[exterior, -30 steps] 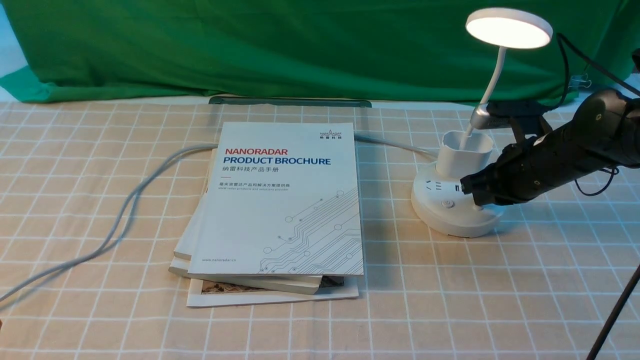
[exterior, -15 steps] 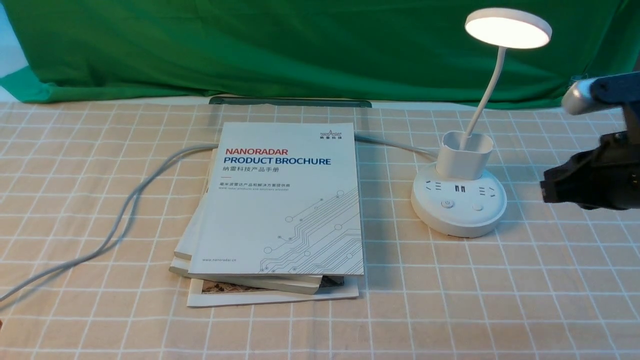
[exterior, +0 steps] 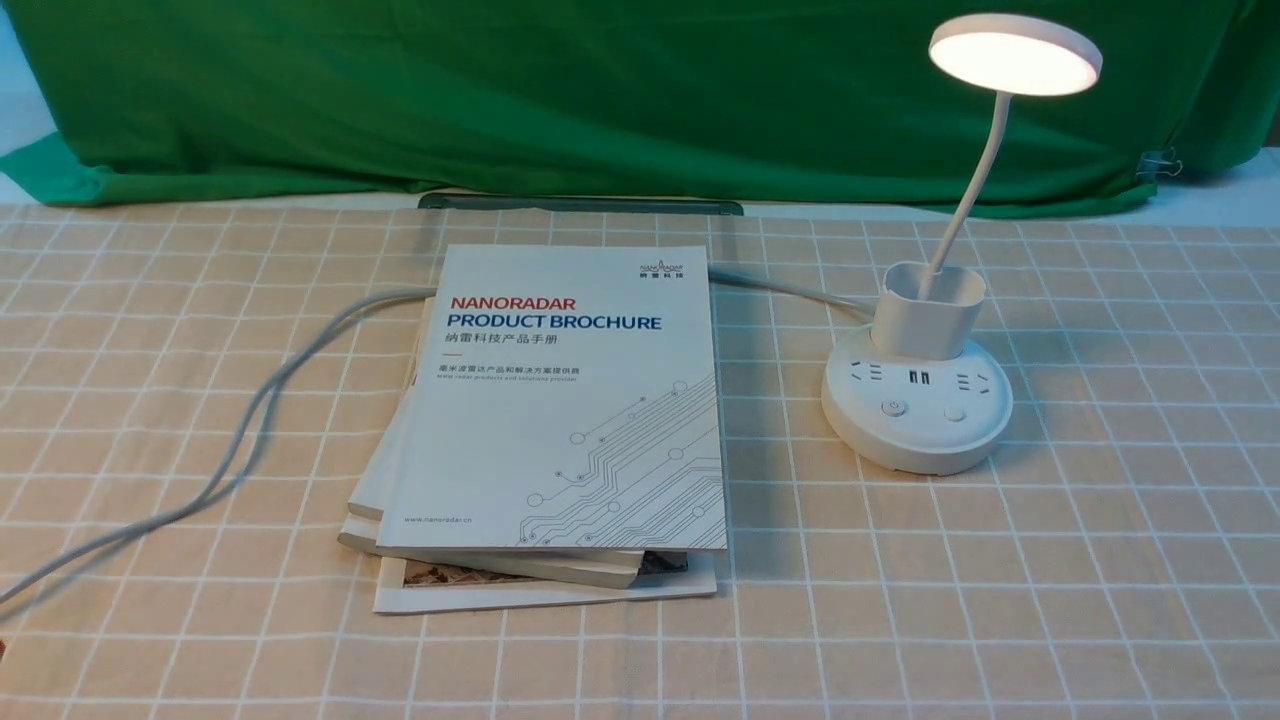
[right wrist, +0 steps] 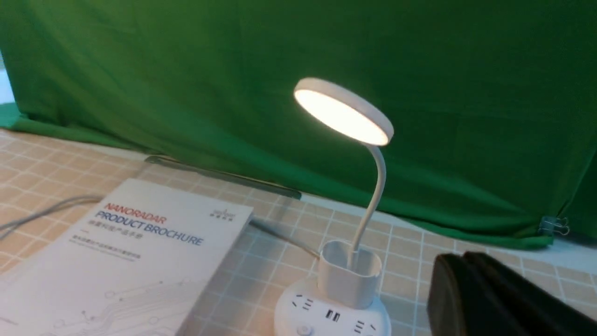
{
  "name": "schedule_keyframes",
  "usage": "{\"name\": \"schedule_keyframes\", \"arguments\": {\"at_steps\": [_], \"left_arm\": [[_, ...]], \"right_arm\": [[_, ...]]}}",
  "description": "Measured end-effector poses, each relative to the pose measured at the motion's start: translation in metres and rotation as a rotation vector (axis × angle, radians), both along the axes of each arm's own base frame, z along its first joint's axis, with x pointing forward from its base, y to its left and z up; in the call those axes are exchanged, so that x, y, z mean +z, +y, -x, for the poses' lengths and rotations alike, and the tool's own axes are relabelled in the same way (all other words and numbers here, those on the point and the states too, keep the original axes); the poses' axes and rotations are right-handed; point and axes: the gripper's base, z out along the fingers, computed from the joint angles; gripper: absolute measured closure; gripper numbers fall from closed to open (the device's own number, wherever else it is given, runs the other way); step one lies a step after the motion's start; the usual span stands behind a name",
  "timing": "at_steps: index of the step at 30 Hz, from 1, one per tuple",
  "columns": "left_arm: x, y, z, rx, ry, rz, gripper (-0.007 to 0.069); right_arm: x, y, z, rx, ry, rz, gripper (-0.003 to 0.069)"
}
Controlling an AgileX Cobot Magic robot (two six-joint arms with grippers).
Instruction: Turn on the table lamp on the light coffee tablecloth with your hand.
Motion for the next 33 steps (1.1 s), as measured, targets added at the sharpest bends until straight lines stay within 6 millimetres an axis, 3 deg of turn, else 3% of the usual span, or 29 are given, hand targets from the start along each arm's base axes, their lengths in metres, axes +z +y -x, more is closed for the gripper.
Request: {"name": "schedule_keyframes", "arguments": {"at_steps": [5,19,21,22,26,27,32,33], "left_arm": [[0.0,0.0,0.0,0.0,0.0,0.0,0.0603],[0.0,0.0,0.0,0.0,0.0,0.0,0.0603],[0.0,0.0,0.0,0.0,0.0,0.0,0.0603],[0.0,0.0,0.0,0.0,0.0,0.0,0.0603],[0.0,0.0,0.0,0.0,0.0,0.0,0.0603],[0.0,0.0,0.0,0.0,0.0,0.0,0.0603],[0.0,0.0,0.0,0.0,0.0,0.0,0.0603],[0.0,0.0,0.0,0.0,0.0,0.0,0.0603]], "right_arm": [[0.001,-0.001,0.01,-0.001,0.017,-0.083,0.0628],[-0.001,-0.004,0.006,-0.042,-0.061,-0.138,0.0628],[-0.016,-0.006,0.005,-0.067,-0.089,-0.15,0.0628],[-0.037,-0.01,0.006,-0.111,-0.125,-0.158,0.0628],[-0.081,-0.02,0.018,-0.197,-0.209,-0.13,0.0628],[-0.104,-0.023,0.022,-0.22,-0.205,-0.1,0.0628],[-0.157,-0.03,0.033,-0.303,-0.17,-0.036,0.0628],[-0.156,-0.03,0.034,-0.307,-0.177,-0.035,0.0628]]}}
